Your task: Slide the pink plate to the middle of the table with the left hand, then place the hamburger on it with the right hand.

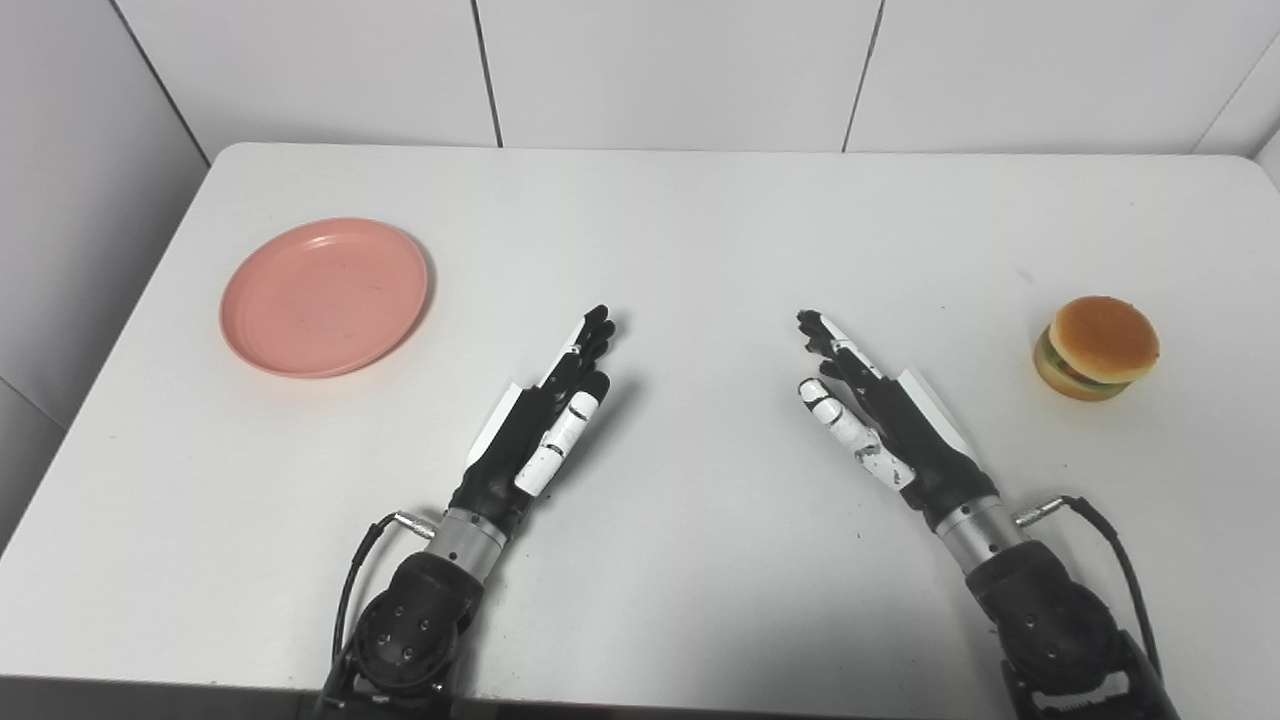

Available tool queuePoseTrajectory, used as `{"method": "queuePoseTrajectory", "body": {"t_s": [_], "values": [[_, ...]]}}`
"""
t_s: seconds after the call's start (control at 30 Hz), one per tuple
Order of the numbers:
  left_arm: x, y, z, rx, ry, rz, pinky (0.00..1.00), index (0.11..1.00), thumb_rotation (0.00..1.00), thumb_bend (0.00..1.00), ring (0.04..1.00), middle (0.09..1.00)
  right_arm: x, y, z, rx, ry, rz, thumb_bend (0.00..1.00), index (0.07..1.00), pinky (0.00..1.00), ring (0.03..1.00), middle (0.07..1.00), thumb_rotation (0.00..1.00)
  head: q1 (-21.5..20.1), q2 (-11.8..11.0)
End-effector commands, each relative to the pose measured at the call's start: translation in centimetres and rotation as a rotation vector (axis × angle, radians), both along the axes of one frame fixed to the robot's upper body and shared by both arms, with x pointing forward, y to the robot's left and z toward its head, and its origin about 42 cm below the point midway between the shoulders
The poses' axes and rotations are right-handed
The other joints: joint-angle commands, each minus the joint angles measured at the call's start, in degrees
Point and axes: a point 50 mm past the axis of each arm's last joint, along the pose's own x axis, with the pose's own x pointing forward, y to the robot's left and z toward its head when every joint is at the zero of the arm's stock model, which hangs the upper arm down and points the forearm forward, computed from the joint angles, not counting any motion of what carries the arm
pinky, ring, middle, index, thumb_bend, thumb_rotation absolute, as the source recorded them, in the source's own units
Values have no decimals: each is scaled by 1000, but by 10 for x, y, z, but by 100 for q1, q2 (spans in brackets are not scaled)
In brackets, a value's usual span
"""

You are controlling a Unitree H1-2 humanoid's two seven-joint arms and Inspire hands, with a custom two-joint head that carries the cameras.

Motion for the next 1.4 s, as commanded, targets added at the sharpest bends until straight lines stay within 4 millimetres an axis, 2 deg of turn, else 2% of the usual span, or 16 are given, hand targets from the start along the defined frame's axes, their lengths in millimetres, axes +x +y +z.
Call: {"method": "queuePoseTrajectory", "body": {"t_s": [0.0, 0.2, 0.27, 0.3, 0.33, 0.37, 0.4, 0.43, 0.57, 0.6, 0.63, 0.67, 0.73, 0.8, 0.97, 1.37], "values": [[-1, 1, -13, 15, 78, 2, 1000, 1000, 1000, 442, 1000, 1000, 0, 2, 0, -10, 9, 21, 239, 958, 915, 948, 958, 1000, 32, -21], [-1, -3, -17, 17, 89, 13, 1000, 1000, 1000, 450, 1000, 1000, 0, -2, -4, -17, 1, 23, 233, 958, 912, 944, 955, 1000, 370, -234], [-2, -7, -20, 22, 97, 15, 1000, 1000, 1000, 456, 1000, 1000, 0, -5, -5, -24, -7, 30, 226, 959, 912, 944, 956, 1000, 611, -364], [-3, -9, -21, 27, 101, 16, 1000, 1000, 1000, 467, 1000, 1000, -1, -8, -7, -27, -9, 32, 215, 958, 911, 943, 956, 1000, 818, -507], [-3, -11, -23, 31, 103, 17, 1000, 1000, 1000, 472, 1000, 1000, -1, -10, -8, -28, -10, 33, 210, 958, 910, 942, 955, 1000, 818, -507], [-3, -15, -25, 34, 105, 14, 1000, 1000, 1000, 468, 1000, 1000, -1, -13, -9, -24, -4, 30, 206, 957, 912, 943, 955, 1000, 1024, -670], [-3, -17, -27, 36, 106, 12, 1000, 1000, 1000, 453, 1000, 1000, -2, -14, -10, -19, 0, 27, 200, 955, 917, 946, 955, 1000, 1024, -670], [-2, -20, -29, 45, 103, 4, 1000, 1000, 1000, 452, 1000, 1000, -2, -17, -12, -18, 2, 26, 199, 955, 917, 946, 955, 1000, 1231, -824], [2, -32, -35, 76, 109, -5, 995, 1000, 1000, 436, 1000, 1000, -2, -27, -17, -27, -7, 27, 172, 949, 909, 940, 949, 1000, 1675, -1100], [2, -37, -38, 79, 109, -2, 993, 1000, 1000, 442, 1000, 1000, -2, -31, -19, -30, -11, 27, 160, 947, 911, 940, 948, 1000, 1995, -1252], [3, -40, -39, 81, 109, 0, 992, 1000, 1000, 444, 1000, 1000, -2, -34, -20, -32, -14, 27, 156, 946, 912, 940, 948, 1000, 2043, -1270], [4, -45, -42, 79, 115, 3, 992, 1000, 1000, 448, 1000, 1000, -2, -37, -21, -32, -20, 28, 144, 946, 912, 940, 947, 1000, 2316, -1396], [5, -54, -44, 76, 122, 5, 993, 1000, 1000, 456, 1000, 1000, -1, -41, -21, -33, -30, 30, 102, 947, 910, 940, 947, 1000, 2605, -1544], [7, -59, -46, 73, 123, 6, 992, 1000, 1000, 463, 1000, 1000, -1, -43, -22, -29, -27, 26, 72, 950, 917, 945, 949, 1000, 2744, -1628], [11, -68, -53, 60, 103, 6, 988, 1000, 1000, 476, 1000, 1000, -2, -41, -19, -15, -2, 7, 49, 965, 945, 963, 967, 1000, 2860, -1745], [11, -66, -51, 70, 116, 9, 989, 1000, 1000, 485, 1000, 1000, -7, -35, -9, -19, -1, 6, 0, 964, 950, 965, 964, 1000, 2839, -1690]]}}
